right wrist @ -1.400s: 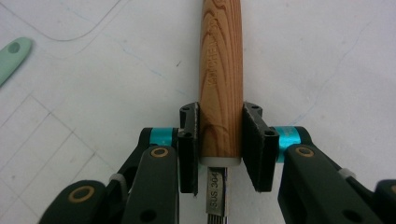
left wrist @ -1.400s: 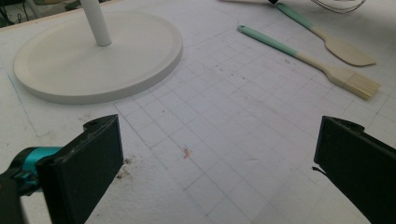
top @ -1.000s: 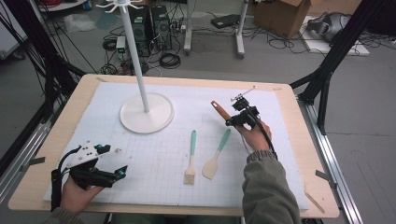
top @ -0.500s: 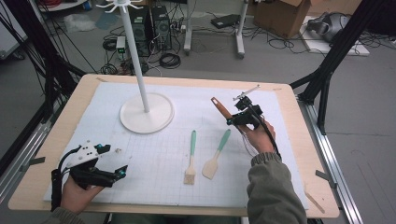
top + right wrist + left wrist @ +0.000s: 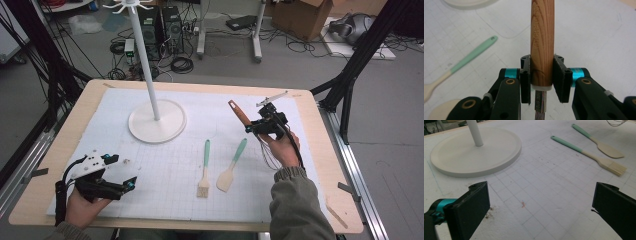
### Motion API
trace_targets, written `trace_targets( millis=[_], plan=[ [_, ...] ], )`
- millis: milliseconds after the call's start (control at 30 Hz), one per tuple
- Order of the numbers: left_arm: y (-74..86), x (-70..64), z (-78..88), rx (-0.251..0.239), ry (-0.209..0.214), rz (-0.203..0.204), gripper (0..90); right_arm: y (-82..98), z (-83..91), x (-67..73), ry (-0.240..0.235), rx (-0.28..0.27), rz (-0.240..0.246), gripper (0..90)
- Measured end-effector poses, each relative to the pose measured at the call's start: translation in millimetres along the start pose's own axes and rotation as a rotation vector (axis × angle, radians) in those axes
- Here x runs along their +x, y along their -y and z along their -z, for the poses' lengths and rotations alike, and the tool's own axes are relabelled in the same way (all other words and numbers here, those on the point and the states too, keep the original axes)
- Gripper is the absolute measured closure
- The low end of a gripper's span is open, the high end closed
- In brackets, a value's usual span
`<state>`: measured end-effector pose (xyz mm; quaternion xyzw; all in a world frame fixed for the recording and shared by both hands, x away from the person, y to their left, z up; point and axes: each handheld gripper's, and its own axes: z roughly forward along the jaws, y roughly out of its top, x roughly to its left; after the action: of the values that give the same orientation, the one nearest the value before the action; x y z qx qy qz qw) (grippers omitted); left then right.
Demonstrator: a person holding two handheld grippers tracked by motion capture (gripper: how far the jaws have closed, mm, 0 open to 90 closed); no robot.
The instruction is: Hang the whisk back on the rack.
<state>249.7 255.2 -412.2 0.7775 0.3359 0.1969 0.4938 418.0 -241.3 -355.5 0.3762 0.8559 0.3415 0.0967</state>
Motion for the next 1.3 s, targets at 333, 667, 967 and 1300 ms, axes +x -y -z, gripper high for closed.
trace_targets(
  millis=[333,667,967,1300],
  plan=[
    [-5.5,0.0,-3.0,-0.006,0.016,-0.001,1.7,3.9,21.3,13.0,-0.034,-0.082,0.035,70.6],
    [-15.5,0.7,-7.6,0.003,0.037,-0.011,1.7,15.6,30.9,28.1,-0.084,-0.146,0.058,70.5],
    [-28.7,0.4,-14.9,0.008,0.073,-0.035,1.7,21.2,34.4,46.6,-0.126,-0.191,0.099,70.6],
    [-43.3,-3.0,-26.8,0.031,0.116,-0.071,1.7,18.6,34.6,65.4,-0.174,-0.22,0.139,70.5]
  ],
)
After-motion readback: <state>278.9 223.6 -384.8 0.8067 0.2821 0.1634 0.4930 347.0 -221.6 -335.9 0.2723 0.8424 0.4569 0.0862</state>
